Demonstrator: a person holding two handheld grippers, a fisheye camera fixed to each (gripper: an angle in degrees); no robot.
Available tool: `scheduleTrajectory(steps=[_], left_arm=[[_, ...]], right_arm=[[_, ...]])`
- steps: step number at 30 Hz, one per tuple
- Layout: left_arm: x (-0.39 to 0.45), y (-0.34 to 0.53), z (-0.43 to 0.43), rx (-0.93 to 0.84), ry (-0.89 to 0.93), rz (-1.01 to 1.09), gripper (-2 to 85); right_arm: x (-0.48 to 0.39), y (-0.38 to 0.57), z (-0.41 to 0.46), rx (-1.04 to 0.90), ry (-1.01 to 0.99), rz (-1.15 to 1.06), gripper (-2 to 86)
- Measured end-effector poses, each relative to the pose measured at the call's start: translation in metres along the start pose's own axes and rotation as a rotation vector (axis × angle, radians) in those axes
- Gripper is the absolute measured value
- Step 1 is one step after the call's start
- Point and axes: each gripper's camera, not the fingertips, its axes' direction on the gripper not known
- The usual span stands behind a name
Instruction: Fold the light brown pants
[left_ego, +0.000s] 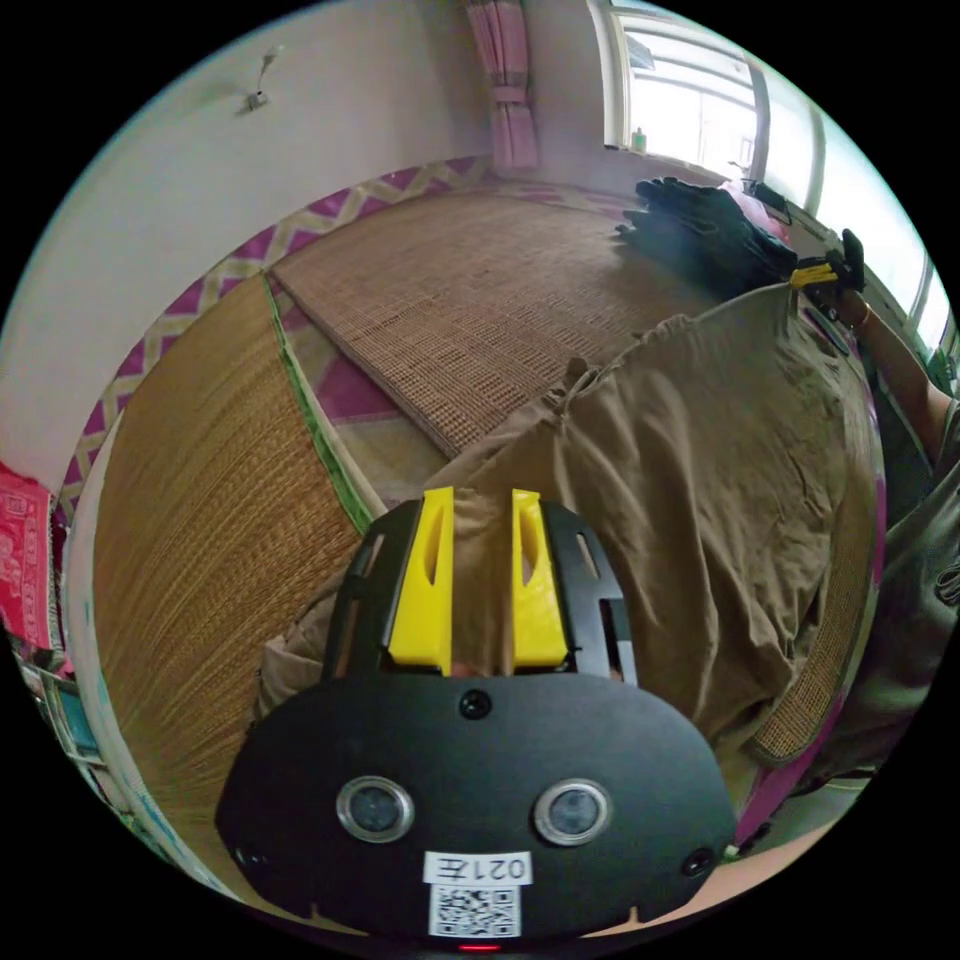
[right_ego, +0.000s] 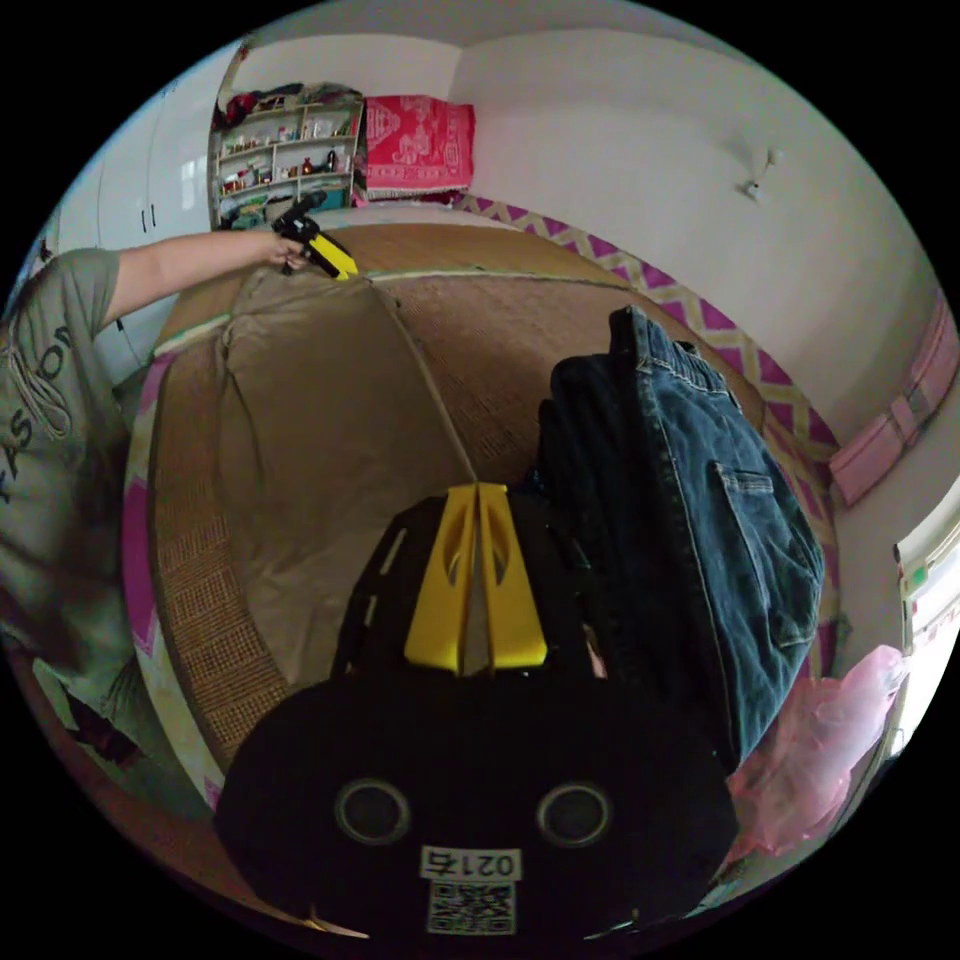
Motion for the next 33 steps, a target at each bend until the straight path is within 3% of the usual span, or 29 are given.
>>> scheduleTrajectory(steps=[2,7,16,21,27,33], left_arm=[[0.002,0.001,0.003,-0.014,0.001,0.014,2.3],[0.016,0.017,-0.011,0.049,-0.079,0.042,-0.7],[0.047,0.15,-0.173,0.466,-0.077,-0.099,-0.7],[0.087,0.188,-0.188,0.377,-0.185,-0.072,4.7],[0.116,0.127,-0.139,0.263,-0.316,0.047,11.5],[0.093,0.064,-0.074,0.072,-0.189,0.149,11.6]], right_arm=[[-0.003,0.007,-0.019,0.045,-0.032,0.015,-1.0],[-0.023,0.01,-0.052,0.074,-0.008,-0.004,-1.0],[-0.104,0.044,-0.158,0.197,0.021,-0.086,-1.0],[-0.16,0.068,-0.208,0.262,0.075,-0.103,-1.0],[-0.178,0.071,-0.234,0.24,0.101,-0.123,-1.0],[-0.184,0.079,-0.253,0.224,0.082,-0.12,-1.0]])
